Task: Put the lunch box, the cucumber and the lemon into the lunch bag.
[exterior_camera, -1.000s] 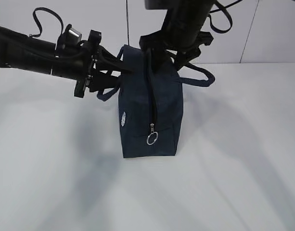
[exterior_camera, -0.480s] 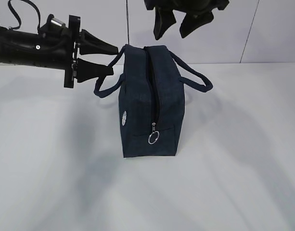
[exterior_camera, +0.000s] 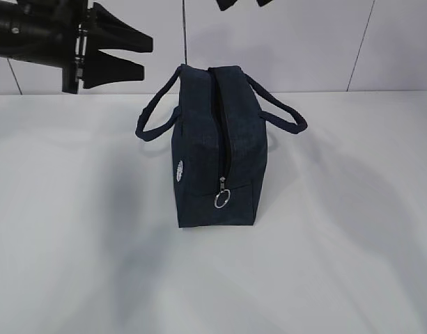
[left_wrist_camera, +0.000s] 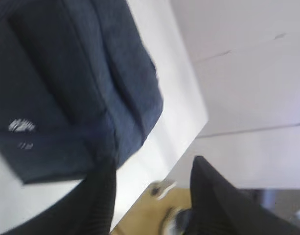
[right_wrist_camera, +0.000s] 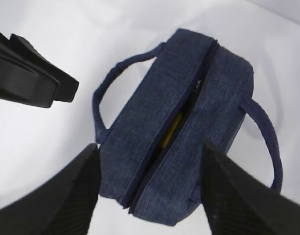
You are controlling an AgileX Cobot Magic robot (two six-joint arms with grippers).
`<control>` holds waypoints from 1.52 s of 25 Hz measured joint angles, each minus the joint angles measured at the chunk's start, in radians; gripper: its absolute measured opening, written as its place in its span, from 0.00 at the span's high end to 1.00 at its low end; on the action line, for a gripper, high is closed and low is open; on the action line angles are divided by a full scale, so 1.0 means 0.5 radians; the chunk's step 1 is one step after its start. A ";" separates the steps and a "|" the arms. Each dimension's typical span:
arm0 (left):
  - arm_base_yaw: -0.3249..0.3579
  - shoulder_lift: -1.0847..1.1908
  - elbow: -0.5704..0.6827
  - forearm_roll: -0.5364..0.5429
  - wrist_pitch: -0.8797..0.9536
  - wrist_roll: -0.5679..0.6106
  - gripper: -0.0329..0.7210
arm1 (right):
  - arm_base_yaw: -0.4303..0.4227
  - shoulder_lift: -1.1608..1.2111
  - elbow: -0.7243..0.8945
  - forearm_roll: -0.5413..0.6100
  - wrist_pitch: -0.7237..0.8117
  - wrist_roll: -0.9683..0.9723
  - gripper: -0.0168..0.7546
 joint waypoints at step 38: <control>-0.597 -0.915 0.000 2.463 0.142 -1.179 0.55 | 0.012 -1.134 1.941 0.026 -0.739 -0.463 0.36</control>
